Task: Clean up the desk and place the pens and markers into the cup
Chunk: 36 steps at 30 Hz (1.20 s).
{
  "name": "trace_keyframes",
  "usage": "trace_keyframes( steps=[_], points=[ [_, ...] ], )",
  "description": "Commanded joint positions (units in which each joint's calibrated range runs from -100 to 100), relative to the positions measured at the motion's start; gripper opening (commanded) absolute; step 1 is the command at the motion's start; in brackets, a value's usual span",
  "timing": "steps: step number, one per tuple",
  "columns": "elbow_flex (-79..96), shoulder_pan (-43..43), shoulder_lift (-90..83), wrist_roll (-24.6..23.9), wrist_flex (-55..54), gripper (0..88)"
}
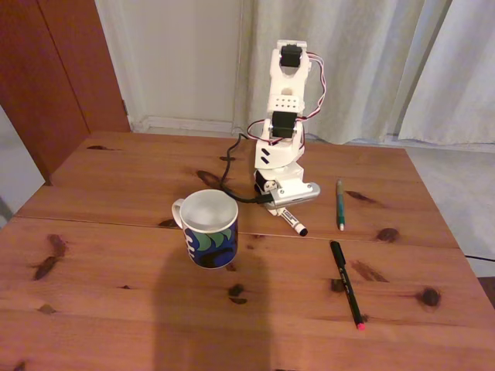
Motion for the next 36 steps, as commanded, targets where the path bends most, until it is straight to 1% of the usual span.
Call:
trace_keyframes(
  steps=[1,3,8,11,26,28,33,36],
  points=[
    [-2.51,-0.39,-0.44,0.56,-1.09,0.5],
    [-2.87,-0.47,-0.52,0.56,0.97,0.5],
    [-6.3,-1.92,-2.26,0.56,11.38,0.5],
    [-8.1,-2.72,-3.5,0.56,15.42,0.5],
    [-7.83,-2.24,-3.83,0.56,15.34,1.4],
    [-7.74,-2.24,-4.0,0.56,15.34,3.8],
    [-7.74,-2.24,-4.08,0.56,15.34,16.7],
    [-7.74,-2.16,-4.08,0.56,15.42,18.8]
  ],
)
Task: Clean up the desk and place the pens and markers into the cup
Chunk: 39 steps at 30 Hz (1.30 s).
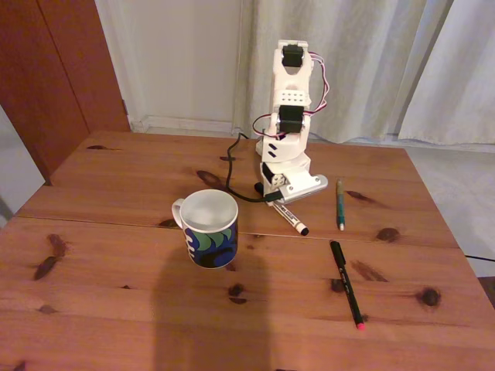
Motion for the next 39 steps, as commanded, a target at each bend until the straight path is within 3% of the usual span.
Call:
trace_keyframes(
  steps=[1,18,26,33,39],
  points=[
    [-2.22,0.12,-4.08,0.51,-0.09,18.8],
    [7.52,0.04,-3.91,0.56,-0.43,18.8],
    [12.75,0.12,-4.16,0.56,-9.73,18.4],
    [12.75,0.12,-4.16,0.51,-10.5,0.8],
    [12.39,0.2,-4.16,0.19,-10.5,0.7]
  ],
)
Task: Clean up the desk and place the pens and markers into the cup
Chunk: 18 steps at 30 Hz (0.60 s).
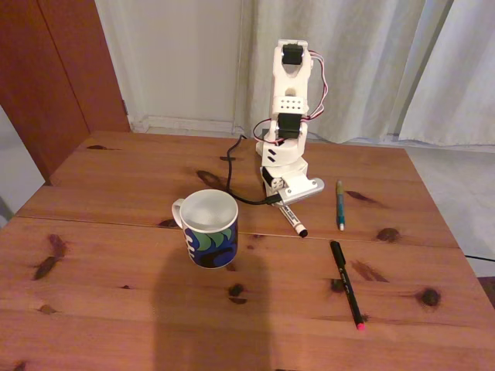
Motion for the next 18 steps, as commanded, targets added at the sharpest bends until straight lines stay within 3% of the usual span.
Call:
trace_keyframes(
  steps=[1,6,12,18],
  points=[
    [-0.78,0.12,-1.45,0.05,-1.05,0.7],
    [-2.67,2.29,-2.69,-0.42,-9.4,0.6],
    [-2.04,4.14,-7.74,-4.56,-20.58,0.6],
    [-1.77,5.19,-11.63,-5.77,-25.83,0.6]
  ],
)
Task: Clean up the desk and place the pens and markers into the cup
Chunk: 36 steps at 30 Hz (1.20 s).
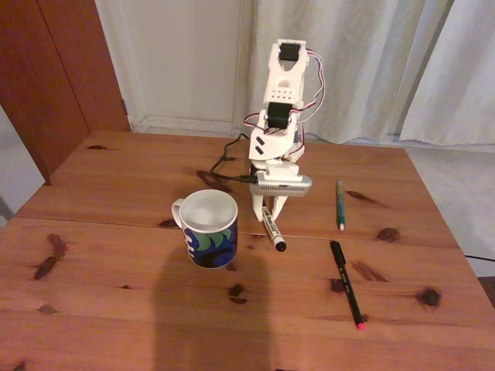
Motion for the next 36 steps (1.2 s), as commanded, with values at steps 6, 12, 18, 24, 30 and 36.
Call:
trace_keyframes(
  steps=[6,12,18,24,30,36],
  points=[
    [-1.86,-0.07,-7.57,1.89,-7.83,0.6],
    [-1.86,-0.07,-12.95,1.73,-13.16,0.6],
    [-1.95,0.5,-17.25,1.73,-14.28,0.6],
    [-2.31,1.06,-19.57,1.73,-14.53,0.6],
    [-2.67,3.95,-21.8,1.47,-14.62,0.7],
    [-2.76,7.89,-22.71,-1.62,-19.01,0.7]
  ],
)
